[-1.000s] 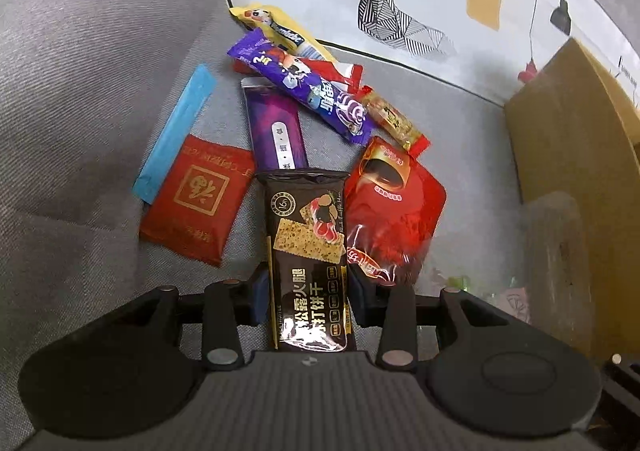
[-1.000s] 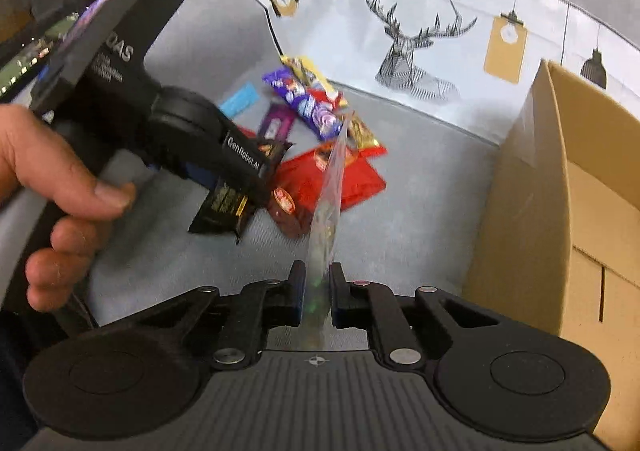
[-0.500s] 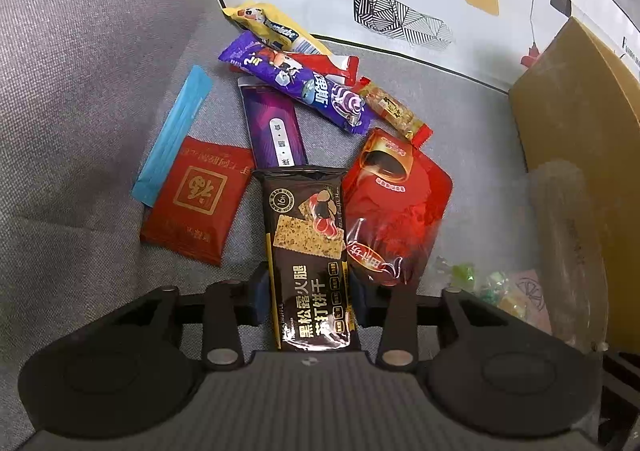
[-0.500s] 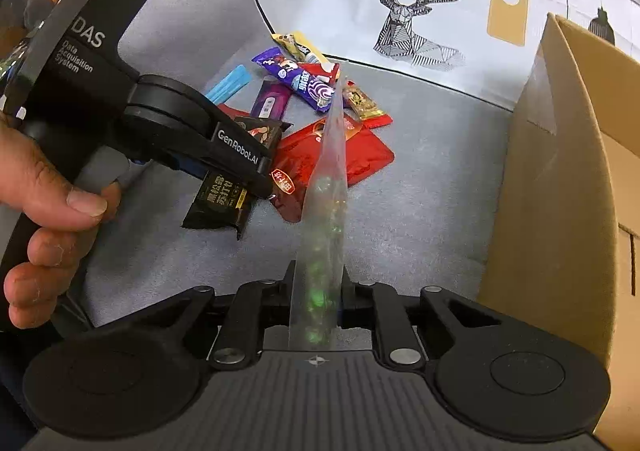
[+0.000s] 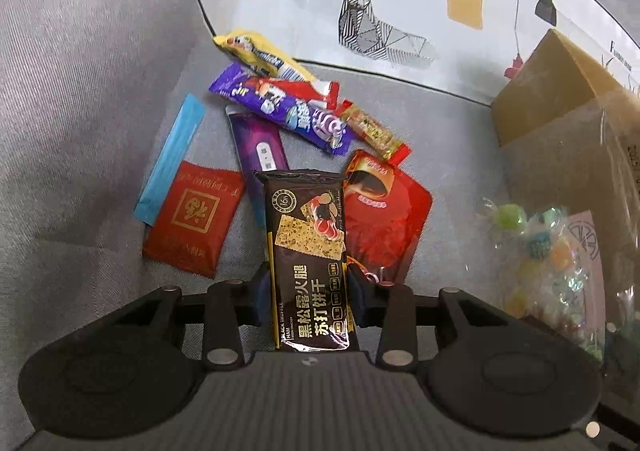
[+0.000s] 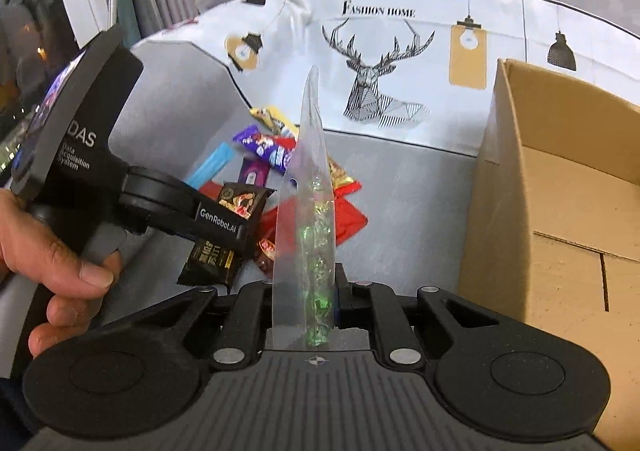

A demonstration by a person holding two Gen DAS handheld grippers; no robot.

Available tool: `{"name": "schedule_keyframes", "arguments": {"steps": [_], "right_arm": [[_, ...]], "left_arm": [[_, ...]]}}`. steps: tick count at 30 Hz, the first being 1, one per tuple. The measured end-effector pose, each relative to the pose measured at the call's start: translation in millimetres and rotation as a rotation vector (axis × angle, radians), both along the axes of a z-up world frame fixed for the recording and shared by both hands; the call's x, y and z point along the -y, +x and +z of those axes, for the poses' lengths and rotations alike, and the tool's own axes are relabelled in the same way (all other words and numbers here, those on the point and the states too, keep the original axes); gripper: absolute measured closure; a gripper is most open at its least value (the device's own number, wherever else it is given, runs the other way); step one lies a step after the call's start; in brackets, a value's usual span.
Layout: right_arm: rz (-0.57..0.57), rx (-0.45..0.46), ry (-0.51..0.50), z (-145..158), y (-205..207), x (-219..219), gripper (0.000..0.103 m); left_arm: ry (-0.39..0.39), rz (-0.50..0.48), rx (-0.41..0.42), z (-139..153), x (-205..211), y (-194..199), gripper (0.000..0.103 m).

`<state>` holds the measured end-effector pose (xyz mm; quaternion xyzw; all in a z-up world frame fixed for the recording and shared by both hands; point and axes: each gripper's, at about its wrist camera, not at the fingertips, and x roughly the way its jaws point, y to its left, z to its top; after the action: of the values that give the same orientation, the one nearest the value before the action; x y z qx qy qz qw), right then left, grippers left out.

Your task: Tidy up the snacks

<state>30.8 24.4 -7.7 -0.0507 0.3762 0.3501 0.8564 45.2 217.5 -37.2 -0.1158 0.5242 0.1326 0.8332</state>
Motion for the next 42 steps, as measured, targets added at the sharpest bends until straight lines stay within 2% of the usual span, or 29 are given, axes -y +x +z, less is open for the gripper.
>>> {"name": "schedule_keyframes", "arguments": {"steps": [7, 13, 24, 32, 42], "right_arm": [[-0.011, 0.049, 0.077, 17.6, -3.6, 16.8, 0.088], [-0.031, 0.114, 0.158, 35.8, -4.3, 37.1, 0.088], [-0.071, 0.200, 0.282, 57.3, 0.5, 70.7, 0.088], [-0.122, 0.236, 0.334, 64.2, 0.3, 97.7, 0.088], [-0.231, 0.250, 0.335, 60.5, 10.1, 143.2, 0.088]], "left_arm": [[0.039, -0.016, 0.060, 21.2, 18.0, -0.4, 0.061], [0.064, -0.025, 0.179, 45.1, 37.8, -1.0, 0.061], [0.100, -0.028, 0.294, 64.0, 60.4, 5.1, 0.061], [0.108, -0.050, 0.329, 66.1, 78.7, 8.9, 0.061], [0.113, -0.113, 0.416, 73.8, 115.5, 13.6, 0.061]]}}
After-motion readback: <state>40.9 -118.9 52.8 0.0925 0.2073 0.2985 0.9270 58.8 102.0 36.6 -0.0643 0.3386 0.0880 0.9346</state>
